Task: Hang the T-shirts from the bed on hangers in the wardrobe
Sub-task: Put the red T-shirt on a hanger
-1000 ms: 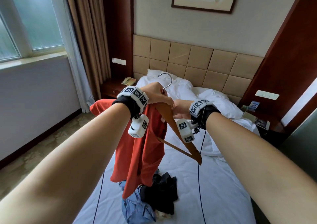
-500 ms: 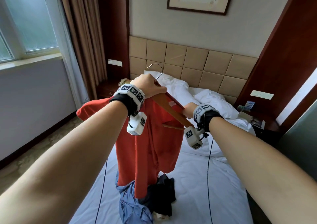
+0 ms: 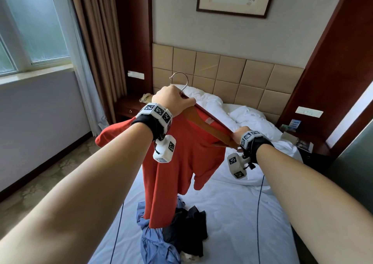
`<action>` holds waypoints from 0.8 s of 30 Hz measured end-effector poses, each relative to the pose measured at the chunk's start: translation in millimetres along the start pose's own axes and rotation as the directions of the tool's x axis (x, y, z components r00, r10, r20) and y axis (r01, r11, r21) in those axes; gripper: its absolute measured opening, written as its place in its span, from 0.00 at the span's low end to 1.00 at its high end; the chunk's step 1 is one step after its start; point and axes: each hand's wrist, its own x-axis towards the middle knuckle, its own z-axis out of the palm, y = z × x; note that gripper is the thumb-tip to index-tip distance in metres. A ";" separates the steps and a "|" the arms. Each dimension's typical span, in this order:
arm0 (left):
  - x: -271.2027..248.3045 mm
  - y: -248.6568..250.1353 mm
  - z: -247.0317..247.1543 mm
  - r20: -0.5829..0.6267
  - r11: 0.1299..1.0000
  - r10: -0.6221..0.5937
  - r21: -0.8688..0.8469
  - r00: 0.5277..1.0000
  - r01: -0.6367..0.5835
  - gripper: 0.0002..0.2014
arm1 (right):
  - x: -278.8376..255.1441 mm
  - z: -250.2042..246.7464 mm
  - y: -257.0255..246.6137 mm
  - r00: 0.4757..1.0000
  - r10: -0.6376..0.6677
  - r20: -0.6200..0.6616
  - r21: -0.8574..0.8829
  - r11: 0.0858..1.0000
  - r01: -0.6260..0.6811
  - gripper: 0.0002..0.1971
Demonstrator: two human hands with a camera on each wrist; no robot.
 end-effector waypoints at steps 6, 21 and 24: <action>1.6 2.4 1.3 -0.021 1.000 -0.002 -0.025 1.000 0.001 0.23 | -1.1 -3.0 11.7 0.989 0.046 0.144 0.208 0.975 -0.076 0.25; 3.2 10.6 2.6 -0.046 0.998 -0.014 -0.059 0.999 0.011 0.22 | -11.0 -13.1 11.8 0.902 -0.391 -0.183 -0.832 0.551 0.070 0.12; 5.2 7.3 1.5 -0.055 0.998 -0.031 -0.054 0.998 0.028 0.22 | -13.1 -14.0 13.5 0.904 -0.399 -0.155 -0.857 0.510 0.078 0.13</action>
